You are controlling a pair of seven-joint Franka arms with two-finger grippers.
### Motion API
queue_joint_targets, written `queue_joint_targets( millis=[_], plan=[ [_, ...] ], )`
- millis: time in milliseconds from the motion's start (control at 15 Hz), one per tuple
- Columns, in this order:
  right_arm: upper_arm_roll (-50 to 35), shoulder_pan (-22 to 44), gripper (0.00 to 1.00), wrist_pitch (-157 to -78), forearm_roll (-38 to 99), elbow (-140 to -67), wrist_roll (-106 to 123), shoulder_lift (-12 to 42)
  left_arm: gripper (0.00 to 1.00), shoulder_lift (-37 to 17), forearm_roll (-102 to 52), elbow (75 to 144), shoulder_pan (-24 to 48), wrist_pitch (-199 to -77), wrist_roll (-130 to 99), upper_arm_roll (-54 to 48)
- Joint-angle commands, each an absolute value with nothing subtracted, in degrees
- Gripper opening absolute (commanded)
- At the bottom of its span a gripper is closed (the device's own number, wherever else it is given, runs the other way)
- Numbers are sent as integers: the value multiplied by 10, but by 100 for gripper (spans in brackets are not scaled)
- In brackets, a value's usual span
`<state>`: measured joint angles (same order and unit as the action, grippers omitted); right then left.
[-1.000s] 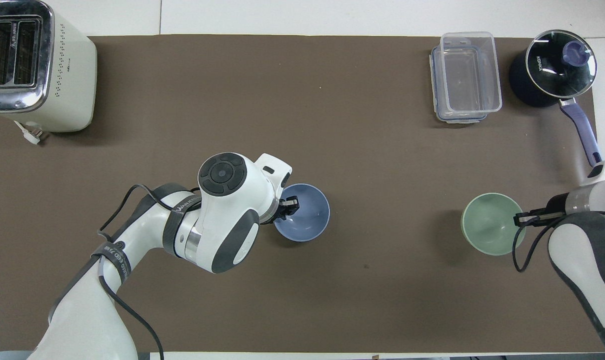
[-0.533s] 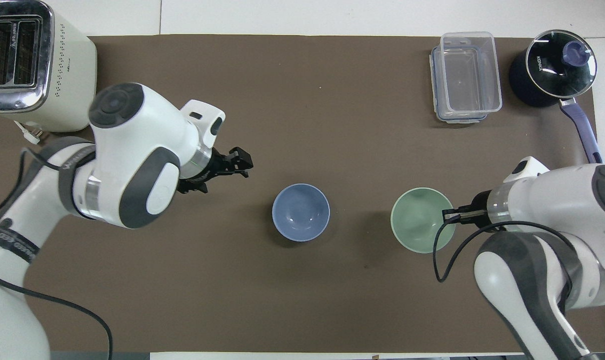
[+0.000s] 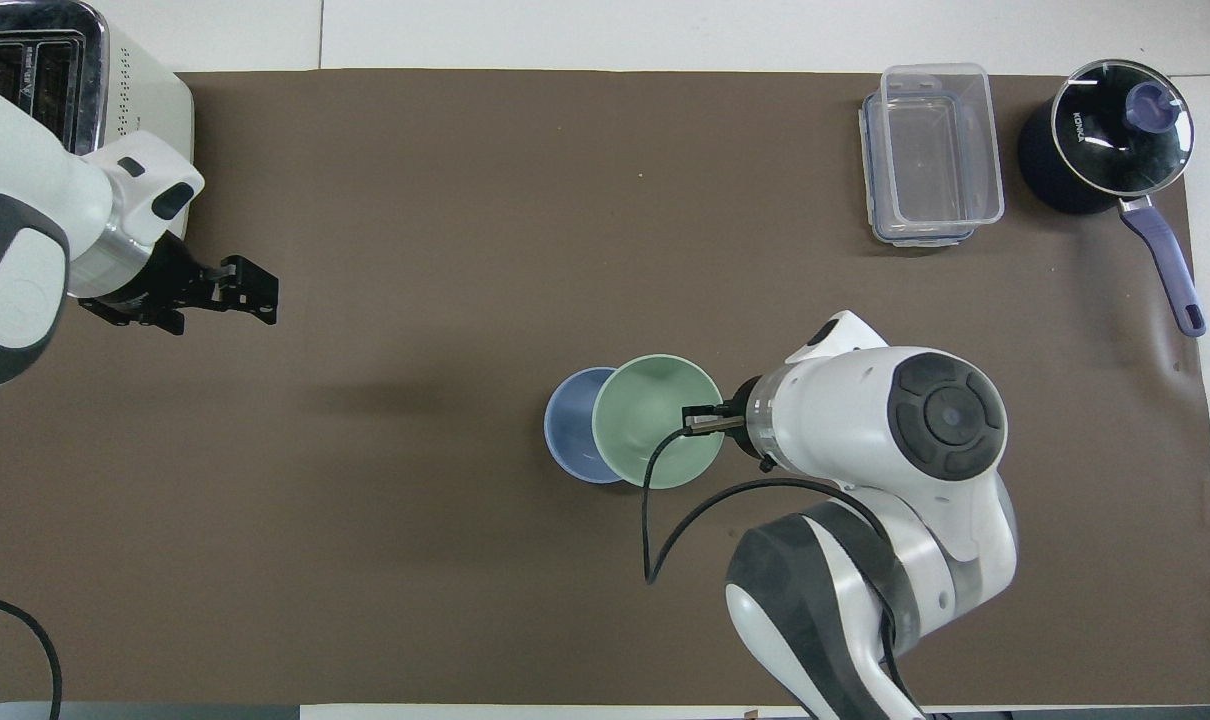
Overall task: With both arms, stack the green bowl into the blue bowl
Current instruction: 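Lower the green bowl into the blue bowl with the right gripper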
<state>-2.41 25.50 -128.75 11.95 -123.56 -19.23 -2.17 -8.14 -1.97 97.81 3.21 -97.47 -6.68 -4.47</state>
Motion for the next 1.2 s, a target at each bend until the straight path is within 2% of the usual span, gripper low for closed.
queue_joint_targets(
  millis=[0, 333, 533, 800, 1133],
  plan=[
    [-19, 279, 0, -1288, 127, -1172, -226, 40, 100, -34, 17, 976, 18, -931, -1, -51],
    [-19, 306, 0, -1305, 121, -1180, -227, 62, 100, 22, 20, 981, 18, -887, 50, -50],
    [-19, 306, 0, -1309, 119, -1199, -222, 57, 100, 54, 20, 1015, 18, -889, 53, -50],
    [-19, 308, 0, -1342, 118, -1244, -212, 45, 100, 55, 18, 1007, 18, -906, 44, -50],
    [-19, 307, 0, -1358, 118, -1256, -201, 41, 100, 40, 18, 975, 17, -918, 45, -49]
  ],
)
